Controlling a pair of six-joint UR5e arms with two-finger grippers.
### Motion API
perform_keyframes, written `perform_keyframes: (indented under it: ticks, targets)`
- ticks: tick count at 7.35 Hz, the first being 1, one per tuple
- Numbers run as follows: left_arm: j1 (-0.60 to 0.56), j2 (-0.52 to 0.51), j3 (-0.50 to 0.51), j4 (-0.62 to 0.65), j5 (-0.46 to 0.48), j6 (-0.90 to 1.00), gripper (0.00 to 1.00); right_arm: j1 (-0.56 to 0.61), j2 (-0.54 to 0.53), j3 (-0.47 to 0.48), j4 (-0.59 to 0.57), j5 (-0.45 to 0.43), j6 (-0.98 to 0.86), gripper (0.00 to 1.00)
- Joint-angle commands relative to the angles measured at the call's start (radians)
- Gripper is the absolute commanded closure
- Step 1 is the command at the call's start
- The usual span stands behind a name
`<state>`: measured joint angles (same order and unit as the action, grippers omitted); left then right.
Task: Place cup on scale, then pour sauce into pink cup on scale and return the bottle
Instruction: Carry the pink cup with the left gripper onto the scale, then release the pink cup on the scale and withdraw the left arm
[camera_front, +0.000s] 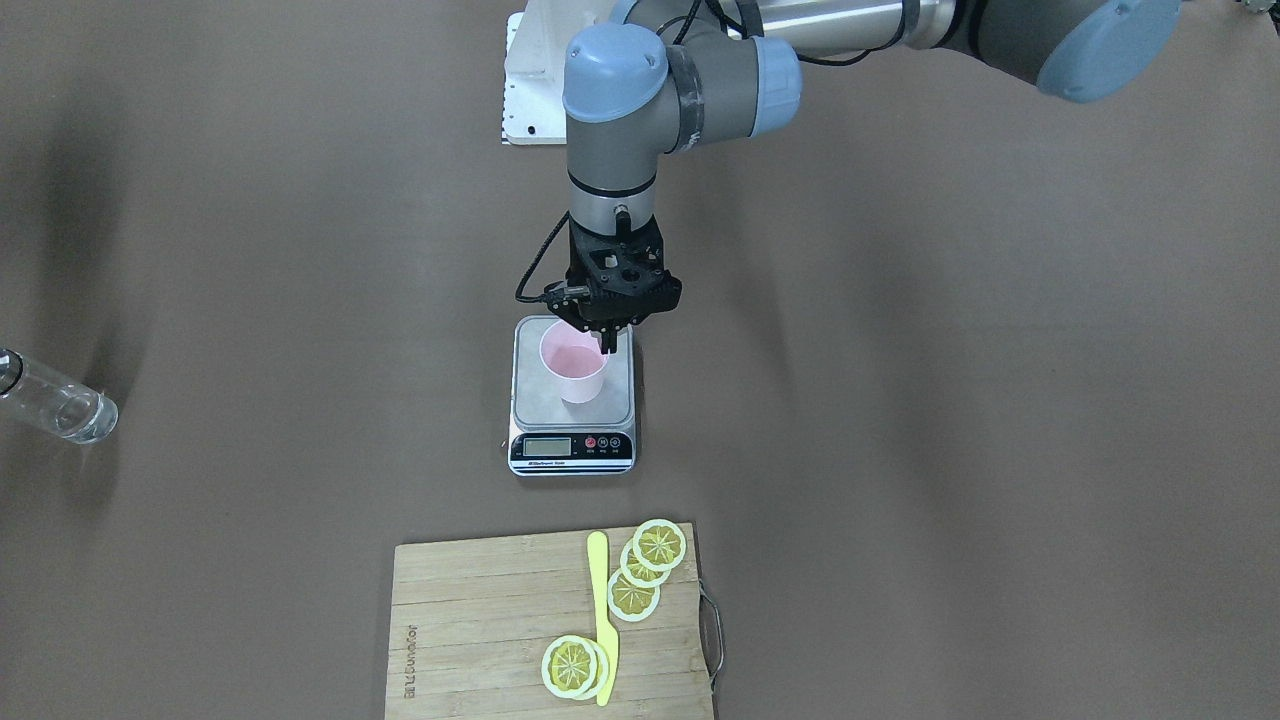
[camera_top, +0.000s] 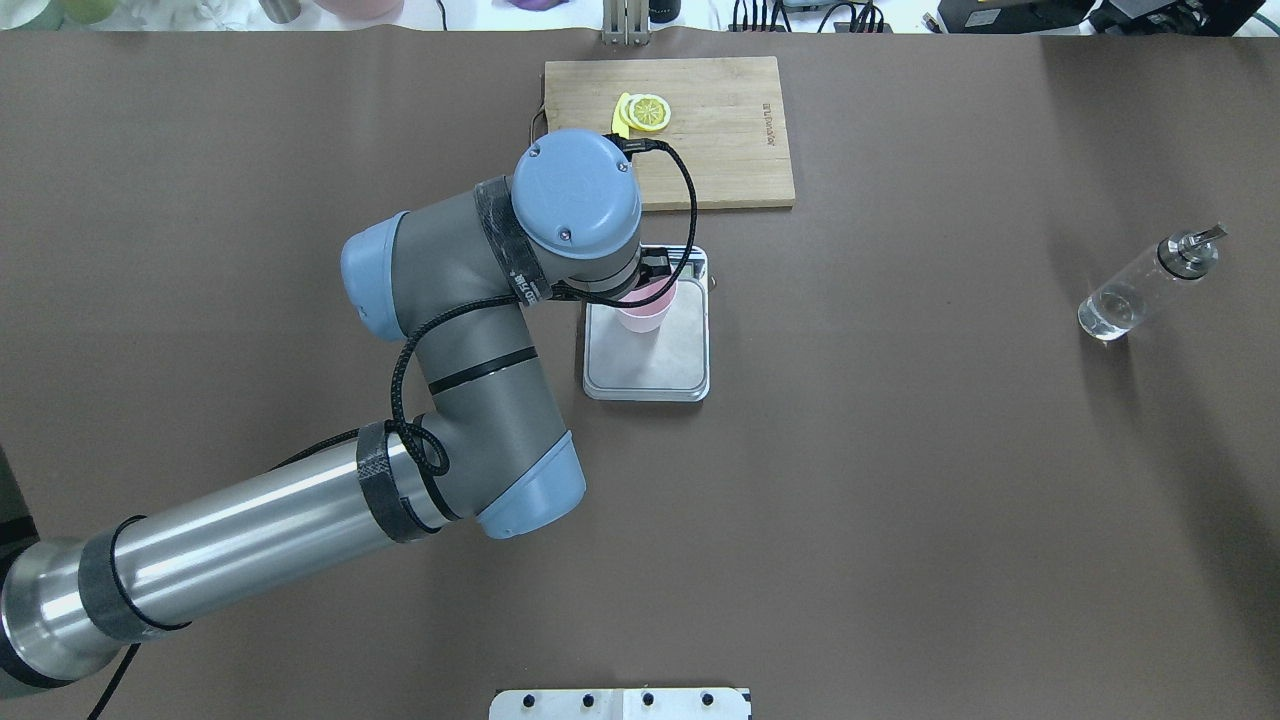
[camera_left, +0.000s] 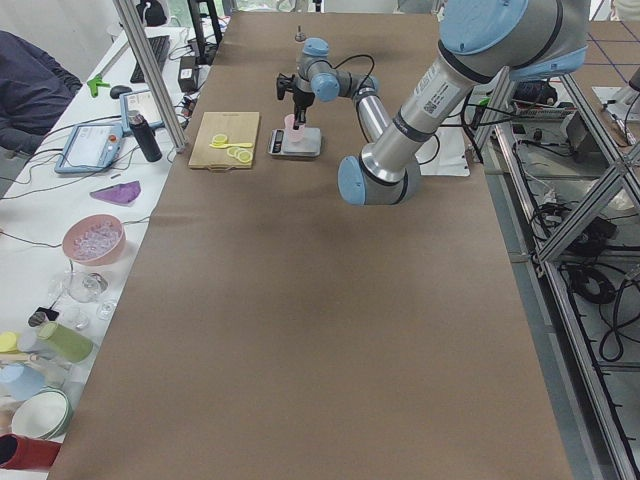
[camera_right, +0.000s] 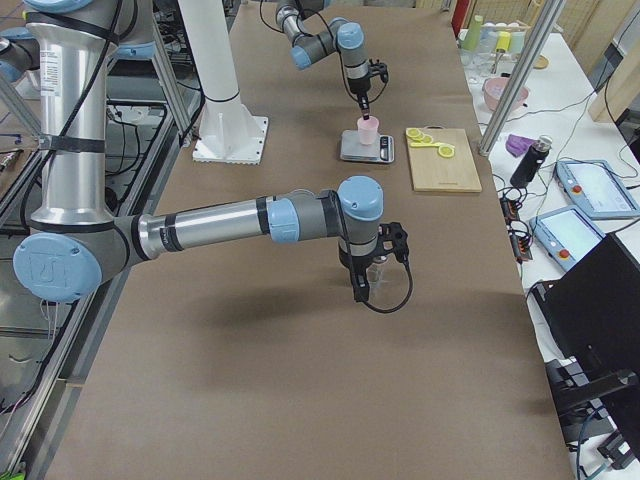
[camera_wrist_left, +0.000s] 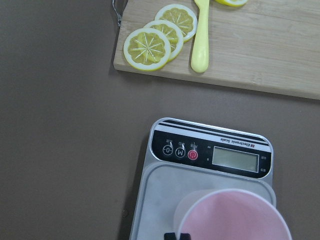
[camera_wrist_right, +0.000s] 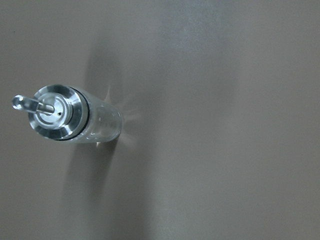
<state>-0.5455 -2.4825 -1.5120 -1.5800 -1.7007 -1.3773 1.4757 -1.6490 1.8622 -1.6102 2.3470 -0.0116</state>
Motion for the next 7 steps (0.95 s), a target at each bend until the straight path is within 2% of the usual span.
perform_keyframes:
  ticks: [1,6,7]
  targets:
    - [0.001,0.004,0.000,0.000,-0.001,0.004,1.00,0.000,0.000,0.000,0.000,0.000,-0.001,0.00]
    - [0.007,0.007,0.000,-0.002,0.001,0.065,1.00,0.000,-0.005,0.000,0.000,0.002,0.001,0.00]
    - [0.009,0.007,-0.002,-0.002,0.001,0.070,0.86,0.000,-0.006,0.003,0.000,0.003,0.001,0.00]
